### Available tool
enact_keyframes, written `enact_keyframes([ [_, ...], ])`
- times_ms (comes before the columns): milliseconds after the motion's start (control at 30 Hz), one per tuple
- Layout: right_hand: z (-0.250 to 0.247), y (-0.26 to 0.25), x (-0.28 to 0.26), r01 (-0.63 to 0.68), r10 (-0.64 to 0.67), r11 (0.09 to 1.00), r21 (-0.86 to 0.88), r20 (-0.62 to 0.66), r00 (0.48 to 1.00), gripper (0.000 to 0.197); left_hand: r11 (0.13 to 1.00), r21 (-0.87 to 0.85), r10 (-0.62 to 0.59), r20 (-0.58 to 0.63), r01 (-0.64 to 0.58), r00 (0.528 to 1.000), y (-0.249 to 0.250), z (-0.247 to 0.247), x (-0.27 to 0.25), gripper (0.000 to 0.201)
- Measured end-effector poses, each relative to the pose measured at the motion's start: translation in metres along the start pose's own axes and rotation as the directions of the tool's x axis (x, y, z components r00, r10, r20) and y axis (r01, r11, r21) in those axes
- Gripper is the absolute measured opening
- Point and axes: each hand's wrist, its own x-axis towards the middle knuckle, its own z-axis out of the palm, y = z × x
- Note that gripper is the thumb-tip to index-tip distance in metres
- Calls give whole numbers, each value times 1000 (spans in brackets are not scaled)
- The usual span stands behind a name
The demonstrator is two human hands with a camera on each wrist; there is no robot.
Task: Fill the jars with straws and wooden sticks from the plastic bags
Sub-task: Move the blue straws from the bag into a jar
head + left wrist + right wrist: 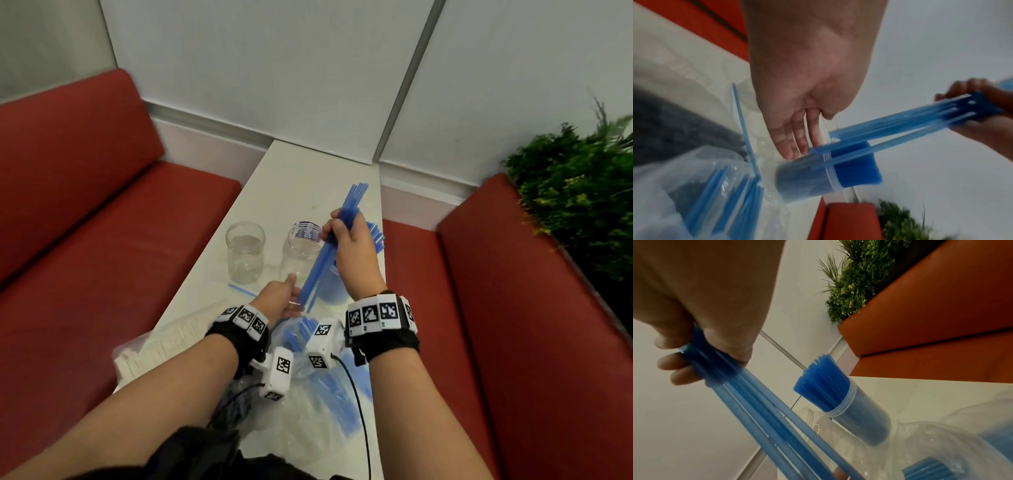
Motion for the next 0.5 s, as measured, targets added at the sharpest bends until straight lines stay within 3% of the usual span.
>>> enact_keyframes([
  [67, 0, -3, -2, 12, -12, 1000, 11, 2, 1000, 18, 976, -176, -107, 119, 127, 987, 3, 1, -1, 56],
  [133, 0, -1, -2, 10, -10, 999, 40, -2, 1000, 17, 932, -288, -161, 213, 219, 964, 7, 2, -2, 44],
  [233, -1, 2, -1, 12, -12, 997, 76, -3, 1000, 16, 925, -239, -236, 244, 294, 941, 8, 7, -5, 22],
  [400, -3, 12, 0, 7, -11, 996, 86, 42, 999, 10, 834, -395, -289, 283, 386, 915, 0, 11, 0, 23],
  [500, -5, 24, 1, -38, 35, 999, 35, 81, 996, 7, 865, -353, -251, 307, 355, 918, 5, 12, 8, 26],
])
